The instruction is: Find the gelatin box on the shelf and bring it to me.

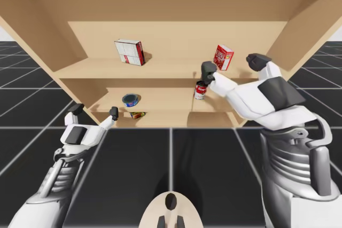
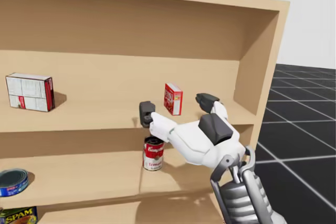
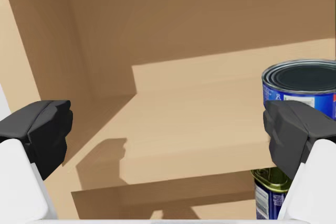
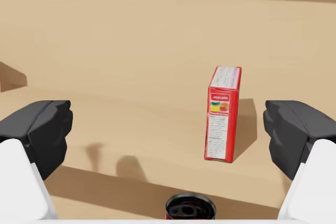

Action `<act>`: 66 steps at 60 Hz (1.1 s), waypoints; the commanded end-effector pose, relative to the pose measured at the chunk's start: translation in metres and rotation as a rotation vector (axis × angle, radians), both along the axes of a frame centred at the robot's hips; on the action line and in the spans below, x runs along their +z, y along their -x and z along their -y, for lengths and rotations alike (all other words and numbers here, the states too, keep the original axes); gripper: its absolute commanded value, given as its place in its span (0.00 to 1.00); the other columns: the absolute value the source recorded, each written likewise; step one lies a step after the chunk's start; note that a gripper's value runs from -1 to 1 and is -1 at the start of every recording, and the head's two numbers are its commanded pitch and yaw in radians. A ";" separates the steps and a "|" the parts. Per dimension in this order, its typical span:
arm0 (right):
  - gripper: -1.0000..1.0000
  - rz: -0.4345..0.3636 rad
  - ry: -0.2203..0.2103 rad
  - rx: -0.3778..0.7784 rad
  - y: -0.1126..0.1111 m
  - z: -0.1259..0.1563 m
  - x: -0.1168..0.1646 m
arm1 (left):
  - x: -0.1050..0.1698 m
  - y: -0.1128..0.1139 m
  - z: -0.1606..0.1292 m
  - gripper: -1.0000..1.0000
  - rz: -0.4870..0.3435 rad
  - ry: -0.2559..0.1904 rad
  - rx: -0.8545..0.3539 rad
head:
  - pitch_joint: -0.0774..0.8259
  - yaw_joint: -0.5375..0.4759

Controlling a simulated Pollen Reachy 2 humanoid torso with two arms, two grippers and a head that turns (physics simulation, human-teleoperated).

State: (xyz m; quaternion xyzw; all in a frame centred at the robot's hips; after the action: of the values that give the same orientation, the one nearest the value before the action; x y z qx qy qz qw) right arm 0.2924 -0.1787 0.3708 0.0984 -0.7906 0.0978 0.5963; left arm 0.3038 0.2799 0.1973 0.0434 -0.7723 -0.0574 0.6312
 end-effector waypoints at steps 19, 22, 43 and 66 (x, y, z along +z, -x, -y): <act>0.00 -0.312 0.029 -0.157 -0.077 -0.004 0.004 | 0.001 -0.001 -0.001 0.00 0.006 0.009 -0.006 | 0.29 0.27; 0.00 -0.321 0.034 -0.160 -0.079 -0.003 0.002 | 0.001 -0.001 -0.001 0.00 0.006 0.009 -0.006 | 0.29 0.27; 1.00 -0.283 0.056 -0.199 -0.078 -0.002 0.001 | 0.002 0.000 -0.003 0.00 0.011 0.016 -0.010 | 0.30 0.28; 1.00 -0.185 0.074 -0.151 -0.008 -0.001 0.014 | 0.002 0.000 -0.003 0.00 0.011 0.015 -0.010 | 0.30 0.28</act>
State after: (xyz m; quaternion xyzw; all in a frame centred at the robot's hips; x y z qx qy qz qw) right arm 0.3343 -0.1769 0.3738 0.0430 -0.7832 0.0759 0.6156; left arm 0.3037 0.2825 0.1992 0.0352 -0.7765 -0.0546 0.6268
